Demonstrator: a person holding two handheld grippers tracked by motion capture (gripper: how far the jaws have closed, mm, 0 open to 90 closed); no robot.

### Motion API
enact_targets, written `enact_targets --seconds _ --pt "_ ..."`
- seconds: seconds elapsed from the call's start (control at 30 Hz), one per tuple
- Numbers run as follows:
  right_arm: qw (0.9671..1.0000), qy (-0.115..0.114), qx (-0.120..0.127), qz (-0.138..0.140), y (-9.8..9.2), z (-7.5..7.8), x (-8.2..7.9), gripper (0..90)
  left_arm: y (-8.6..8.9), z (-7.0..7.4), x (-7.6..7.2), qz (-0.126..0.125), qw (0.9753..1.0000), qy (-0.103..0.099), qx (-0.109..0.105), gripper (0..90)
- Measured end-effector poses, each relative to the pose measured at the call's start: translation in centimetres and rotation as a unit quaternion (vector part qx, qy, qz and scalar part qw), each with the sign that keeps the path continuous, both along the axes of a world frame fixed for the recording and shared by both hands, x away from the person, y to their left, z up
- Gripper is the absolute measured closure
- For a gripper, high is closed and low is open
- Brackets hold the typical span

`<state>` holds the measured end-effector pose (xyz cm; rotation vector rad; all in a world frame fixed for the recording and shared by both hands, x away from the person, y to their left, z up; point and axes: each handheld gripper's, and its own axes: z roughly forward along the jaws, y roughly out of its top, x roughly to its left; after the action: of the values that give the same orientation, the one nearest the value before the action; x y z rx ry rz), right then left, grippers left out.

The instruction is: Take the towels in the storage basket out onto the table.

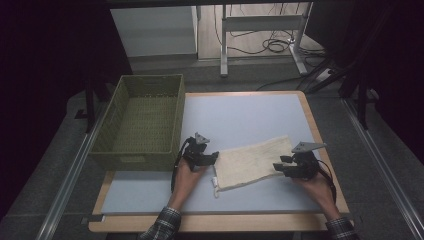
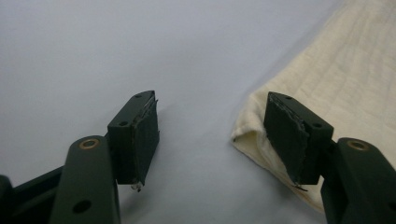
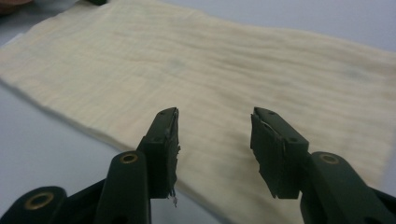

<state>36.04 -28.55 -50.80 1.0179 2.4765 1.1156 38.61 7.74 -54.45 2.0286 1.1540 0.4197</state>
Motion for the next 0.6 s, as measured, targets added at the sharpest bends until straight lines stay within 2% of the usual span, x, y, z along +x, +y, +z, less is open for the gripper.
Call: enact_targets --seconds 0.13,0.37,0.4,0.43,0.47,0.6 --pt "0.9998 0.001 -0.007 0.021 1.4 -0.1 -0.7 54.3 0.0 0.0 0.0 0.000 1.0000 0.000 0.000 35.7" --pt "0.9980 0.007 0.001 0.063 4.7 -0.2 -1.7 58.9 0.0 0.0 0.0 0.000 1.0000 0.000 0.000 35.7" --pt "0.9980 0.007 0.001 0.063 4.7 -0.2 -1.7 58.9 0.0 0.0 0.0 0.000 1.0000 0.000 0.000 35.7" --pt "0.9968 0.015 0.006 0.078 5.7 -0.4 -1.9 60.7 0.0 0.0 0.0 0.000 1.0000 0.000 0.000 35.7" --pt "0.9968 0.015 0.006 0.078 5.7 -0.4 -1.9 60.7 0.0 0.0 0.0 0.000 1.0000 0.000 0.000 35.7" --pt "0.9943 0.020 0.004 0.105 7.9 -0.8 -2.3 62.8 0.0 0.0 0.0 -0.001 1.0000 0.000 0.003 35.7"
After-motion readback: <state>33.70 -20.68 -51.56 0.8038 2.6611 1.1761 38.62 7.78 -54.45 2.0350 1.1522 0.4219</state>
